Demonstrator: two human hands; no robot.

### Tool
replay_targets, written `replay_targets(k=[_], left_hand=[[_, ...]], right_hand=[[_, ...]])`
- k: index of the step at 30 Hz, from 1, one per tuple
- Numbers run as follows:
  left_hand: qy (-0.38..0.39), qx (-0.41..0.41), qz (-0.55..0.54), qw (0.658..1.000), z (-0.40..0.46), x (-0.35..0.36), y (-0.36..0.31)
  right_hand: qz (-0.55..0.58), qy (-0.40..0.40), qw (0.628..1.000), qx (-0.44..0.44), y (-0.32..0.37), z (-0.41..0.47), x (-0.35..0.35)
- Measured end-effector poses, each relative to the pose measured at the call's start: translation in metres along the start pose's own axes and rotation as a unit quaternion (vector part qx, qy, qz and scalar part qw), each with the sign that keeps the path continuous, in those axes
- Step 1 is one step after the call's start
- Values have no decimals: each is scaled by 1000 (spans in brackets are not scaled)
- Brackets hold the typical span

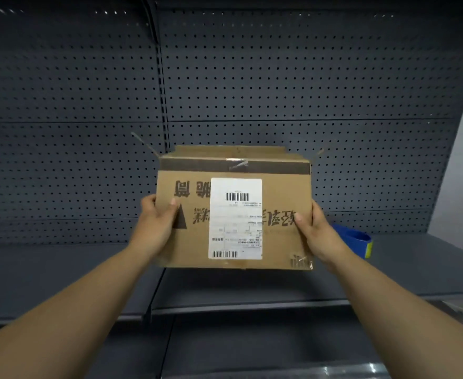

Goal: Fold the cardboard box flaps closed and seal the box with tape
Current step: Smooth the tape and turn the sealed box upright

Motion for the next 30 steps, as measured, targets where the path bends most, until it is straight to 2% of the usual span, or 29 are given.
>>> replay_targets(k=[8,15,18,20,21,22,23,24,26,28,29,30], left_hand=[[71,-56,-46,995,-15,25,44],[94,-81,0,992,-21,33,60],[128,-96,123,979,-23,27,52],[188,-76,294,934,-24,20,39],[207,-69,370,903,-23,12,32],[213,-67,419,880,-20,4,25],[205,-59,440,872,-15,-3,17],[178,-38,441,879,-7,-10,7],[66,46,418,905,7,-21,-17],[-66,135,377,914,11,-30,-42],[-102,159,351,917,13,-31,-48],[-105,158,336,922,16,-29,-50]], right_hand=[[-33,-11,999,30,-39,-2,10],[-136,7,988,65,-68,-7,18],[-279,55,951,121,-60,-4,19],[-406,85,897,152,-38,-6,15],[-442,81,881,147,-22,-5,11],[-449,71,882,127,-4,-4,8],[-427,55,898,94,16,-2,7],[-385,28,921,49,35,0,6],[-268,-50,961,-50,70,3,5],[-185,-118,970,-102,88,9,6],[-177,-131,970,-104,90,15,7],[-188,-130,969,-92,89,22,10]])
Point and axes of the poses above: each hand's wrist, its own z-axis towards the middle knuckle, its own x-axis out of the palm, y = z × x, the point moved 6 cm from there along z, towards the middle knuckle, and after that the axes turned 7 degrees about z, right-handed, at the moved point
